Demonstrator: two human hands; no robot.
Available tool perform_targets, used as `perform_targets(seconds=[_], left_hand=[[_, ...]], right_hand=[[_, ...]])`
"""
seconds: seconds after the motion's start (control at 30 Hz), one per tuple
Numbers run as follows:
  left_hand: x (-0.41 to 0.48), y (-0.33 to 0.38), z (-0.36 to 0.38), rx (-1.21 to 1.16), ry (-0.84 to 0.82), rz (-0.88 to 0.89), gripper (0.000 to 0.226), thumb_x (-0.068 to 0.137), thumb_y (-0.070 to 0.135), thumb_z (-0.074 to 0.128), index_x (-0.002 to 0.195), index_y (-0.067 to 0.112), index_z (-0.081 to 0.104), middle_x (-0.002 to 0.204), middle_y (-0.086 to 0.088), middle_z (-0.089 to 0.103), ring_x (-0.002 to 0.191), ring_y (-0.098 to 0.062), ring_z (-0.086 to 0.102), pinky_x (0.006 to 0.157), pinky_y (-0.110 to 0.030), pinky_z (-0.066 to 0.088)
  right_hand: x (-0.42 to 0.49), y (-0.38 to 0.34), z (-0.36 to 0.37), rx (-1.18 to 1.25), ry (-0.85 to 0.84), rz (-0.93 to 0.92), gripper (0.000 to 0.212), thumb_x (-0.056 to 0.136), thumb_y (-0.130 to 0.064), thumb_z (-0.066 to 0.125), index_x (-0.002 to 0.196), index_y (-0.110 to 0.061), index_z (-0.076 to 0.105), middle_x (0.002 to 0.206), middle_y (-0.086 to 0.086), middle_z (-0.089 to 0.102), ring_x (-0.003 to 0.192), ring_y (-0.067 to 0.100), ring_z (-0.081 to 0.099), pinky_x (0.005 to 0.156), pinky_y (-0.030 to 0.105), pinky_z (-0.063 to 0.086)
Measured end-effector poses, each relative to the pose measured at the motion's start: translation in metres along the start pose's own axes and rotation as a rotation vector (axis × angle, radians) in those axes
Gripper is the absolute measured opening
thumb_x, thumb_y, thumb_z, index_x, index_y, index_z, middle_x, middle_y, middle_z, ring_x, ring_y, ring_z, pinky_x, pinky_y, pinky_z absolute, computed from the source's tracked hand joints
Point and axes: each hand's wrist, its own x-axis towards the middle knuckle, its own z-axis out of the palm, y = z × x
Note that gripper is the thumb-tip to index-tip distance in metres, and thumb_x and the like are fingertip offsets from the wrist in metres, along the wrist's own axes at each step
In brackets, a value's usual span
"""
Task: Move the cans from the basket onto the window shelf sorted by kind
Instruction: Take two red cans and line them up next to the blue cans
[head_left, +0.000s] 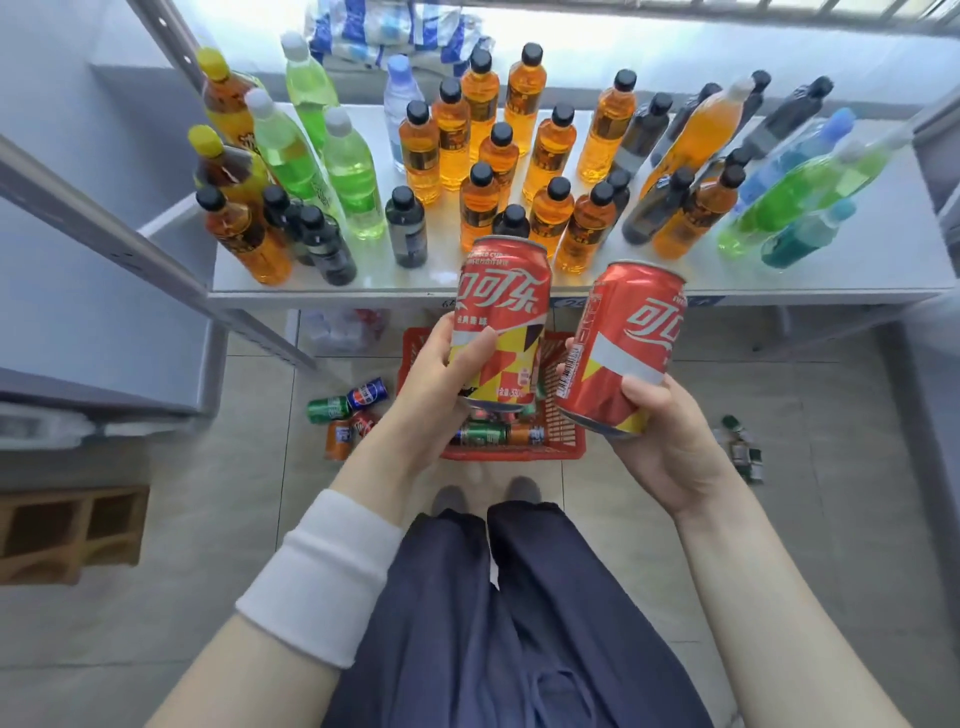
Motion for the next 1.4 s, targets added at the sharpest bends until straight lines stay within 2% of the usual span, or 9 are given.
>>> perform_targets(seconds=[0.13,0.27,0.4,0.67,0.77,0.87,1.07,1.27,1.4], left_hand=[[-0.008,-0.004,0.006,0.024,0.024,0.018,0.105,0.044,0.057,0.084,0.128,0.01,0.043,0.113,-0.01,0.063,0.103,-0.027,0.063,0.087,-0.04,0.053],[-0.016,-0.031,0.016,-0.015,0.14,0.001,0.08,0.055,0.039,0.075,0.124,0.01,0.047,0.102,-0.004,0.068,0.091,-0.018,0.067,0.072,-0.029,0.054],[-0.025,-0.066,0.025,-0.076,0.239,-0.037,0.067,0.057,0.038,0.07,0.117,0.014,0.053,0.1,-0.004,0.068,0.086,-0.015,0.068,0.07,-0.028,0.055],[-0.066,-0.09,0.025,-0.03,0.168,-0.107,0.046,0.068,0.029,0.066,0.111,0.021,0.054,0.099,0.0,0.068,0.085,-0.011,0.068,0.072,-0.027,0.055],[-0.082,-0.096,0.02,0.024,0.1,-0.137,0.05,0.069,0.03,0.064,0.116,0.017,0.052,0.105,-0.003,0.067,0.09,-0.015,0.067,0.078,-0.031,0.055],[-0.1,-0.102,0.014,0.066,0.055,-0.15,0.059,0.063,0.033,0.072,0.116,0.018,0.052,0.105,-0.002,0.068,0.091,-0.014,0.068,0.077,-0.03,0.054],[-0.123,-0.111,0.026,0.137,-0.018,-0.177,0.077,0.05,0.044,0.074,0.119,0.017,0.051,0.107,-0.003,0.067,0.094,-0.017,0.066,0.078,-0.034,0.051],[-0.125,-0.118,0.06,0.224,-0.089,-0.172,0.076,0.051,0.046,0.073,0.119,0.02,0.052,0.111,-0.003,0.066,0.1,-0.018,0.066,0.085,-0.035,0.053],[-0.119,-0.125,0.09,0.241,-0.078,-0.18,0.074,0.053,0.044,0.075,0.119,0.021,0.052,0.11,-0.002,0.067,0.098,-0.017,0.066,0.082,-0.033,0.053]], right_hand=[[-0.003,0.0,-0.006,-0.012,-0.007,-0.001,0.088,0.043,-0.046,0.089,0.115,-0.012,0.053,0.1,0.001,0.071,0.093,0.015,0.067,0.076,0.028,0.054],[-0.007,0.012,-0.024,-0.048,0.004,0.075,0.096,0.043,-0.048,0.089,0.122,-0.008,0.049,0.108,0.004,0.068,0.1,0.018,0.065,0.081,0.031,0.054],[-0.021,0.027,-0.047,-0.105,0.034,0.148,0.093,0.042,-0.046,0.089,0.119,-0.01,0.053,0.106,0.004,0.069,0.097,0.018,0.065,0.077,0.031,0.054],[-0.079,0.068,-0.046,-0.045,0.201,0.123,0.103,0.033,-0.05,0.091,0.119,-0.01,0.051,0.106,0.005,0.068,0.097,0.017,0.065,0.082,0.029,0.055],[-0.102,0.089,-0.034,-0.02,0.257,0.083,0.102,0.035,-0.047,0.09,0.121,-0.009,0.051,0.113,0.011,0.064,0.103,0.023,0.062,0.093,0.039,0.05],[-0.125,0.107,-0.023,0.014,0.313,0.063,0.104,0.034,-0.047,0.091,0.121,-0.008,0.051,0.113,0.012,0.064,0.104,0.025,0.061,0.094,0.041,0.048],[-0.165,0.116,-0.02,0.06,0.389,-0.01,0.093,0.031,-0.047,0.091,0.11,-0.013,0.056,0.095,0.002,0.07,0.089,0.015,0.067,0.079,0.031,0.056],[-0.19,0.107,-0.04,0.092,0.481,-0.058,0.092,0.028,-0.048,0.091,0.107,-0.015,0.057,0.094,0.001,0.07,0.085,0.014,0.068,0.067,0.028,0.056],[-0.203,0.095,-0.065,0.104,0.527,-0.113,0.091,0.027,-0.049,0.09,0.104,-0.015,0.058,0.09,-0.001,0.071,0.084,0.012,0.068,0.069,0.025,0.055]])
